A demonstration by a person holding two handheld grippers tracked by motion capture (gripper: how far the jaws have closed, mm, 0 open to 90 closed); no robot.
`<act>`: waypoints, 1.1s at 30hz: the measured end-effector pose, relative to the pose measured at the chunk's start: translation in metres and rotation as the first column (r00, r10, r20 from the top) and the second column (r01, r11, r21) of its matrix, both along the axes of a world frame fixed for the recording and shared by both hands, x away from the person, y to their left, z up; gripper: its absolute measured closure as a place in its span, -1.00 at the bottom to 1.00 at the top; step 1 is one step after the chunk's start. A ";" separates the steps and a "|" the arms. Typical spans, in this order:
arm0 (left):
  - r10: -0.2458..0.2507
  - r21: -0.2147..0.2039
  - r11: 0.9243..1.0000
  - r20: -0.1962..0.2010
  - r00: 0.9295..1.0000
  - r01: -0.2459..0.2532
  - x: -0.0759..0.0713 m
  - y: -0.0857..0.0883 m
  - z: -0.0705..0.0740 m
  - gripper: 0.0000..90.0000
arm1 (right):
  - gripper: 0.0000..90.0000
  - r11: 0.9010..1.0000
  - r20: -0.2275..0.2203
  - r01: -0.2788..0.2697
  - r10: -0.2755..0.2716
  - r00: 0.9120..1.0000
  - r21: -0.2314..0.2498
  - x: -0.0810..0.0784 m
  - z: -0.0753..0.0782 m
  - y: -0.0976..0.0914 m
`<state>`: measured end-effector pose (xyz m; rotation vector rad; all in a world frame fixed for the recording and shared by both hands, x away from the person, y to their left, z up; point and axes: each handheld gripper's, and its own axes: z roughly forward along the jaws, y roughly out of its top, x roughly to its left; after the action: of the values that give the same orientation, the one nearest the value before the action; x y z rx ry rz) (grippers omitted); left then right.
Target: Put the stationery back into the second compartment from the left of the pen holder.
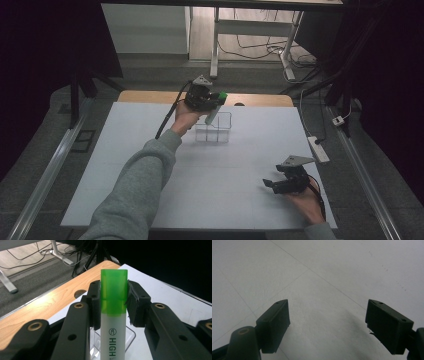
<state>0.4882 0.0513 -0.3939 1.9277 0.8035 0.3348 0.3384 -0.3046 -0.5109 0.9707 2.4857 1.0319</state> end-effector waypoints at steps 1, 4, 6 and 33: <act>0.001 0.002 1.000 -0.001 1.000 -0.001 0.001 -0.001 0.000 0.48 | -0.58 1.000 0.001 0.000 0.000 1.000 0.001 0.000 0.000 0.000; 0.007 0.004 1.000 -0.001 1.000 -0.007 0.006 -0.003 -0.001 0.48 | -0.58 1.000 0.002 0.000 0.000 1.000 0.002 0.000 0.001 0.000; 0.006 0.007 1.000 0.002 1.000 -0.006 0.009 -0.005 -0.002 0.48 | -0.58 1.000 0.004 0.001 -0.001 1.000 0.000 -0.001 0.001 0.000; -0.004 0.066 0.998 -0.029 1.000 0.006 0.014 -0.002 -0.012 -0.11 | -0.58 1.000 0.000 0.002 -0.002 1.000 -0.012 -0.001 0.000 0.000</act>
<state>0.5026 0.0490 -0.4062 1.9999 0.8153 0.3347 0.3378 -0.3044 -0.5106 0.9690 2.4872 1.0158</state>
